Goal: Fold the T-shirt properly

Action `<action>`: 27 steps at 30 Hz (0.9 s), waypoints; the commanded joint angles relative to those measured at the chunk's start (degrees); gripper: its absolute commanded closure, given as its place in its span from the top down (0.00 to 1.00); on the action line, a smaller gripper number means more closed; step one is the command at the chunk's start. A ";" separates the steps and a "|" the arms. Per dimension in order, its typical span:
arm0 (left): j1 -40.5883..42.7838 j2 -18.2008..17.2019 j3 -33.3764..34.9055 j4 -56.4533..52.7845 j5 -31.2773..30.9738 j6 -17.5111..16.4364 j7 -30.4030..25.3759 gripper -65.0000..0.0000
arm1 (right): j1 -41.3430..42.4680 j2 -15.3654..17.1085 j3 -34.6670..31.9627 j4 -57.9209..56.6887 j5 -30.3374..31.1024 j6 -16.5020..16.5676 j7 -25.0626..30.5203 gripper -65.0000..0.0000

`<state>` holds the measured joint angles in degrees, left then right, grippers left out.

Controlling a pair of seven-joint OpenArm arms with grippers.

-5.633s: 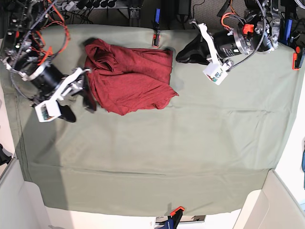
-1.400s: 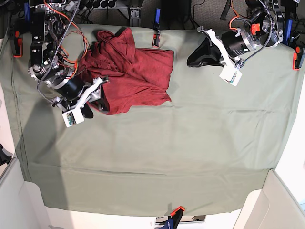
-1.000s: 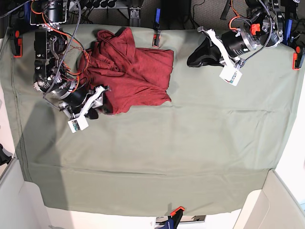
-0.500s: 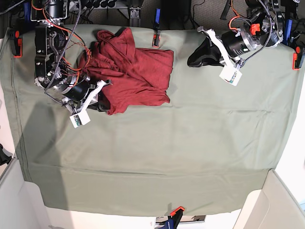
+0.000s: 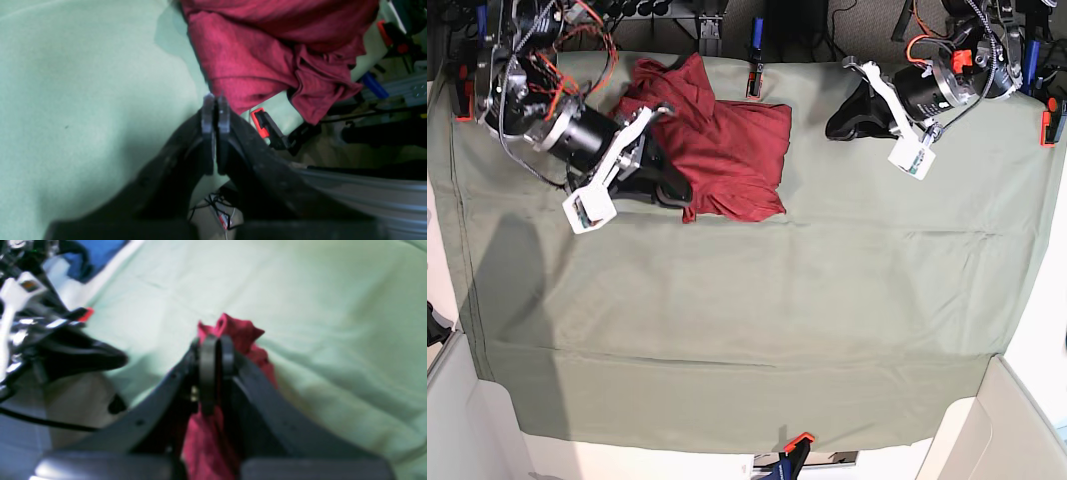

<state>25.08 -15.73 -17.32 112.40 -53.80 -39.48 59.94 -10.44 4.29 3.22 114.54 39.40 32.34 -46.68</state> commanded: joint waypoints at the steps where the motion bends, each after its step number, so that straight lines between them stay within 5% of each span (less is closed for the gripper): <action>1: -0.15 -0.50 -0.22 1.01 -1.25 -0.52 -1.20 0.00 | -0.55 0.15 0.00 2.40 2.12 0.94 1.07 0.00; 12: -0.13 -0.48 -0.22 1.01 -2.12 -0.52 -1.18 0.00 | -4.04 0.17 -9.31 4.59 -2.82 1.01 0.87 0.00; 22: -0.15 -0.50 -0.22 1.01 -2.34 -0.52 -0.98 0.00 | -3.63 0.17 -20.50 -3.34 -16.11 0.90 9.53 0.00; 23: -0.13 -0.50 -0.22 1.01 -2.58 -0.52 -0.98 0.00 | -3.26 0.15 -21.03 -4.92 -16.61 0.87 10.01 0.03; 27: -0.13 -0.48 -0.22 1.01 -2.95 -0.52 -0.98 0.00 | -1.64 0.15 -21.79 -9.77 -16.85 0.85 11.13 0.42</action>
<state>25.06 -15.73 -17.32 112.40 -55.22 -39.48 60.01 -12.56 4.73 -18.48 103.81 21.50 32.82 -37.23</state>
